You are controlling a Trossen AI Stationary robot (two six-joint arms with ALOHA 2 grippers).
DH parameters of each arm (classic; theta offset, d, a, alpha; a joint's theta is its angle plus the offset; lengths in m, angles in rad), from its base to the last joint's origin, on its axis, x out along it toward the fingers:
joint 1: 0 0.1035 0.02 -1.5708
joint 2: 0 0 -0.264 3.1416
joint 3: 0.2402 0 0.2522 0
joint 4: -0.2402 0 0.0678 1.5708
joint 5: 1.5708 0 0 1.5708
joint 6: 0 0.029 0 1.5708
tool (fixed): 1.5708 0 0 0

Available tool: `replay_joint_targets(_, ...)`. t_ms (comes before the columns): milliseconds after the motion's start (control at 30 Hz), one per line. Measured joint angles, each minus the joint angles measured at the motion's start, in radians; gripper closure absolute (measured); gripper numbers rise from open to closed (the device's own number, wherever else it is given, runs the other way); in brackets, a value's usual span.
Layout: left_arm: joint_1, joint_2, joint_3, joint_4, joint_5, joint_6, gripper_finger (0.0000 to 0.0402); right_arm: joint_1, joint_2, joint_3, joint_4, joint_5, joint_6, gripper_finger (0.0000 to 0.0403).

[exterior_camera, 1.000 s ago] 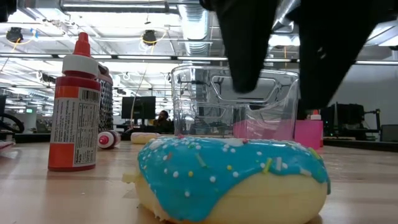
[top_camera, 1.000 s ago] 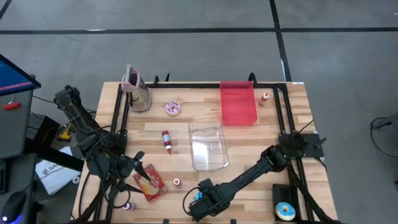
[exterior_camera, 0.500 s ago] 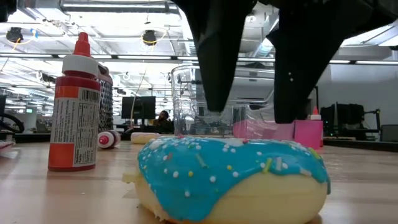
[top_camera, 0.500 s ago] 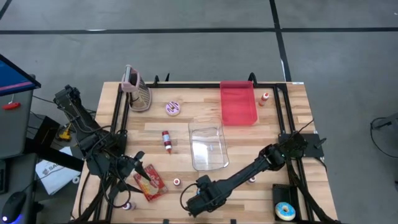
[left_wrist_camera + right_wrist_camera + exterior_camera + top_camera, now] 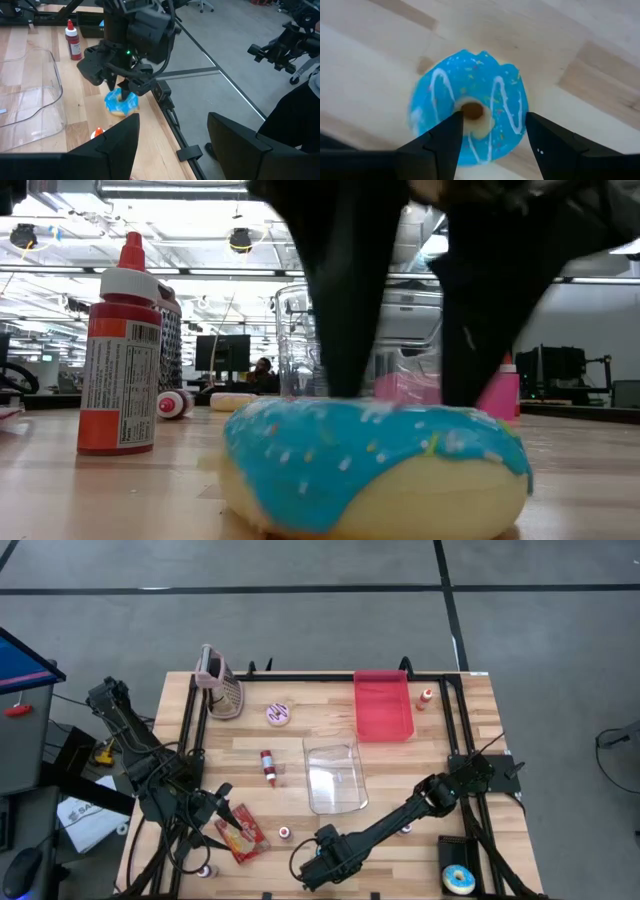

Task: Pick & Place Food Item
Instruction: Put the blue donut into the black bin

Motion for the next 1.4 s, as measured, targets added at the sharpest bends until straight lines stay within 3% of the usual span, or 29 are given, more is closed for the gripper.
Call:
replay_joint_targets(600,0.000,0.000,0.000,0.000,0.000,0.000,0.0170,-0.003,0.016,0.000,-0.026,0.005,-0.016,0.0194)
replay_joint_targets(1400,0.000,0.000,0.000,0.000,0.001,-0.020,0.0170,-0.005,0.015,0.000,-0.019,0.007,-0.024,0.0230)
